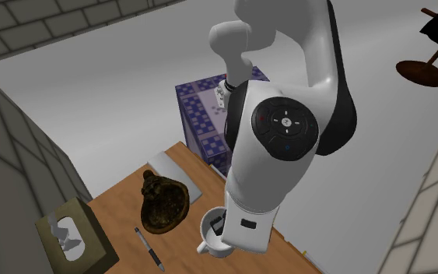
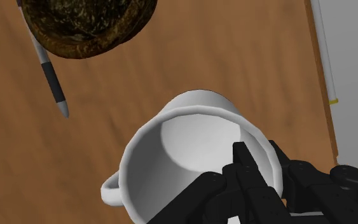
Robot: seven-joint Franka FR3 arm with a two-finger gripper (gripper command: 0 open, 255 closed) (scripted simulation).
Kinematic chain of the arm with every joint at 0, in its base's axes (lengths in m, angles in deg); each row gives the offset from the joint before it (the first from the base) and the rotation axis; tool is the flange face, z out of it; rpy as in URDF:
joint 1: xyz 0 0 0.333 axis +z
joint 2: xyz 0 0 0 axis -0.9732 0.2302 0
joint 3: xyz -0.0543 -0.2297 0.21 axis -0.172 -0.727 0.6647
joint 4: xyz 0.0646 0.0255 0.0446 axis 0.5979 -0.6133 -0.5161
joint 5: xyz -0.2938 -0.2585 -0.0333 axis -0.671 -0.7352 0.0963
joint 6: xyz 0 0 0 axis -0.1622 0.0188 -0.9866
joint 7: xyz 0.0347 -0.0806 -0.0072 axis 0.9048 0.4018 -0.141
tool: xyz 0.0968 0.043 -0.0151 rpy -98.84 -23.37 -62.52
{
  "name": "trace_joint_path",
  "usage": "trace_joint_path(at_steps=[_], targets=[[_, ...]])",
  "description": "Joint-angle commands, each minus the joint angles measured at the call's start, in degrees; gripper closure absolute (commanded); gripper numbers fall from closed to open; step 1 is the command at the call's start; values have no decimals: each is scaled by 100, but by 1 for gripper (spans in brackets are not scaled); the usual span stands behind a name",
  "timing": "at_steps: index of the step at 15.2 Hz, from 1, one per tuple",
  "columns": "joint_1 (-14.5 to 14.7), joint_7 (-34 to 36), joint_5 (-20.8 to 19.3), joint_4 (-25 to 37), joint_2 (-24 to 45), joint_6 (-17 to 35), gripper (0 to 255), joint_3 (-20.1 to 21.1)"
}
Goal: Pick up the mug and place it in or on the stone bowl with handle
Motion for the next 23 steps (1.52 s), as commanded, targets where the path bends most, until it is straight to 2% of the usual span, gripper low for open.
trace_joint_path(at_steps=[1,23], targets=[[7,5,-26,76,-74,-145,255,-12],[-1,-11,-130,1363,-379,-1720,255,-73]])
